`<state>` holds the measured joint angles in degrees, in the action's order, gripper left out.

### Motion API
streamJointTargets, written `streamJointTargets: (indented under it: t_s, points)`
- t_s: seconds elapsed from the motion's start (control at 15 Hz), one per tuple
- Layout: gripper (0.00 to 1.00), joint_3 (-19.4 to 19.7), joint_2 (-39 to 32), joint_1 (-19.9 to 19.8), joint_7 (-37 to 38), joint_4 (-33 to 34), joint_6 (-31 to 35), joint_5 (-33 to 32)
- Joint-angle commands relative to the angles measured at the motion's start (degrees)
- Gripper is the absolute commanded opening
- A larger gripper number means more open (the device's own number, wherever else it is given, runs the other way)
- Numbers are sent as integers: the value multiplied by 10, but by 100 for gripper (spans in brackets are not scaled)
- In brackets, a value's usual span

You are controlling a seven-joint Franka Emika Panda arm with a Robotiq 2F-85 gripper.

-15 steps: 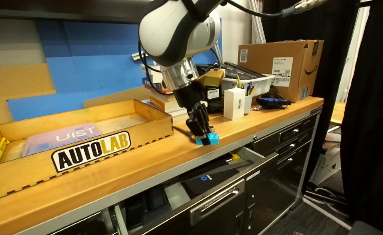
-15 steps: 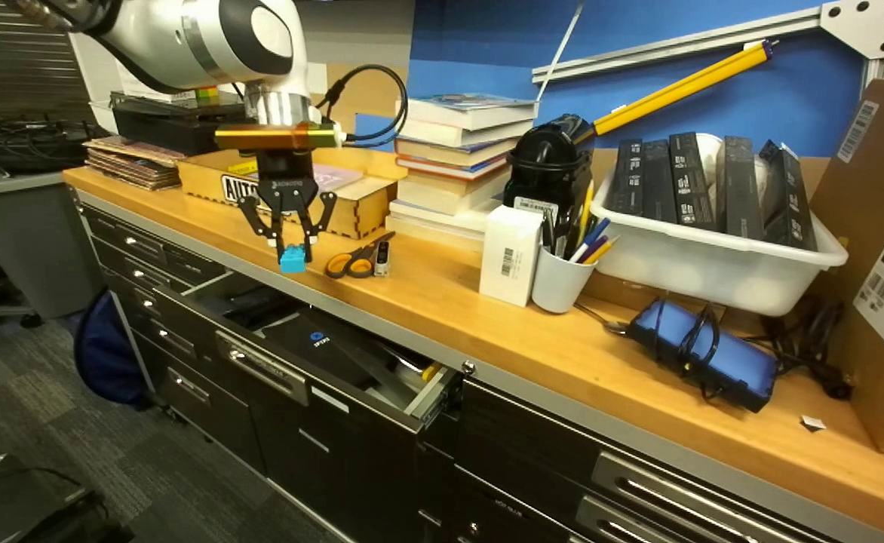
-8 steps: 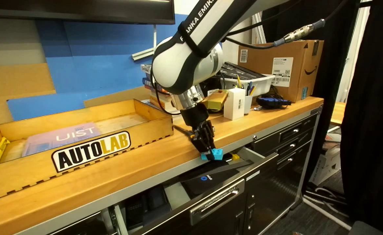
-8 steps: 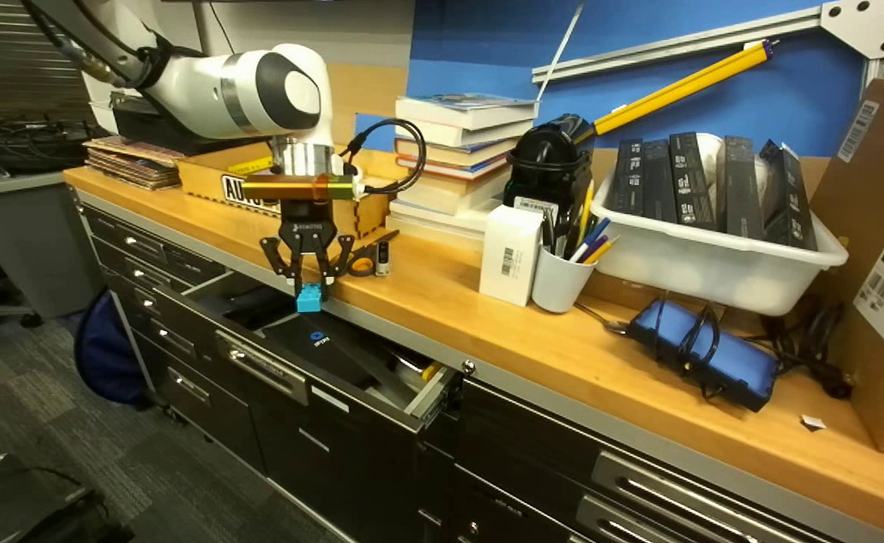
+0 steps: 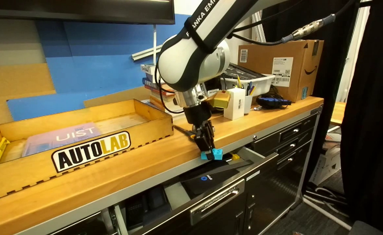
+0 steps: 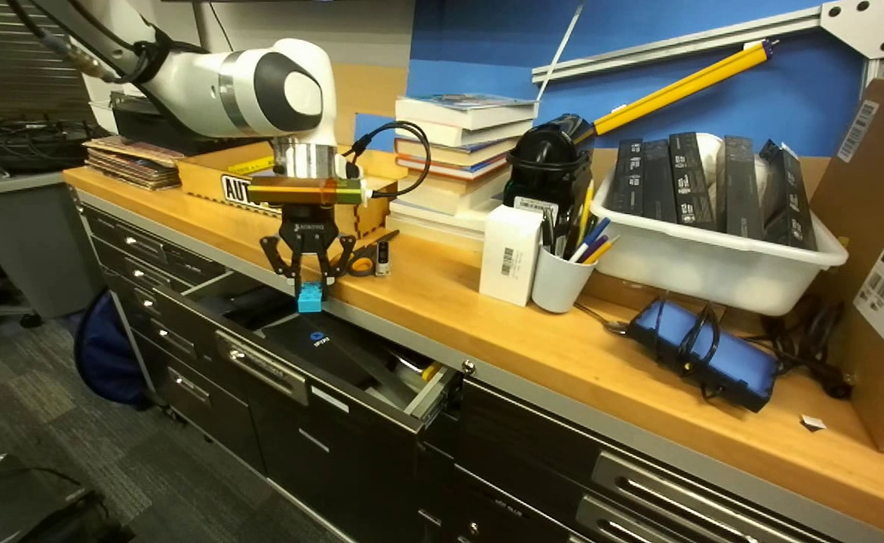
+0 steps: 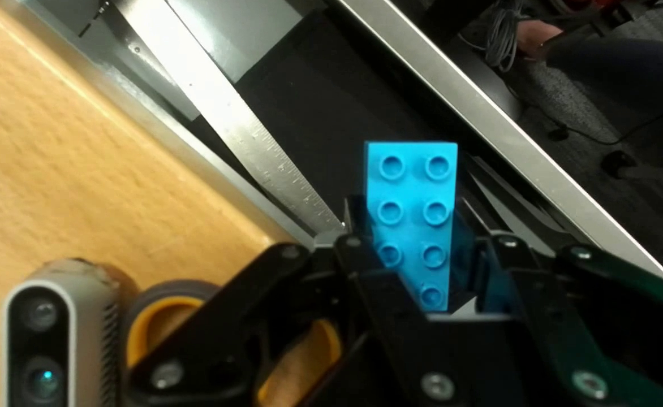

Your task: Put the blue object in the drawer and close it

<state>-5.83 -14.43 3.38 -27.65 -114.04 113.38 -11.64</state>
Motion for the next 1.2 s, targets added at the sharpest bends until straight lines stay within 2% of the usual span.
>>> streamJointTargets:
  t_s: [0.0,0.33,0.67,0.87,1.13]
  points:
    - [11,-1,53,-10,-4,-74,54,15]
    - [11,2,104,-5,41,-141,50,33]
    - [11,8,86,-7,133,-130,58,130]
    - [11,13,85,-4,204,-134,86,156]
    - [11,20,79,1,327,-139,139,139]
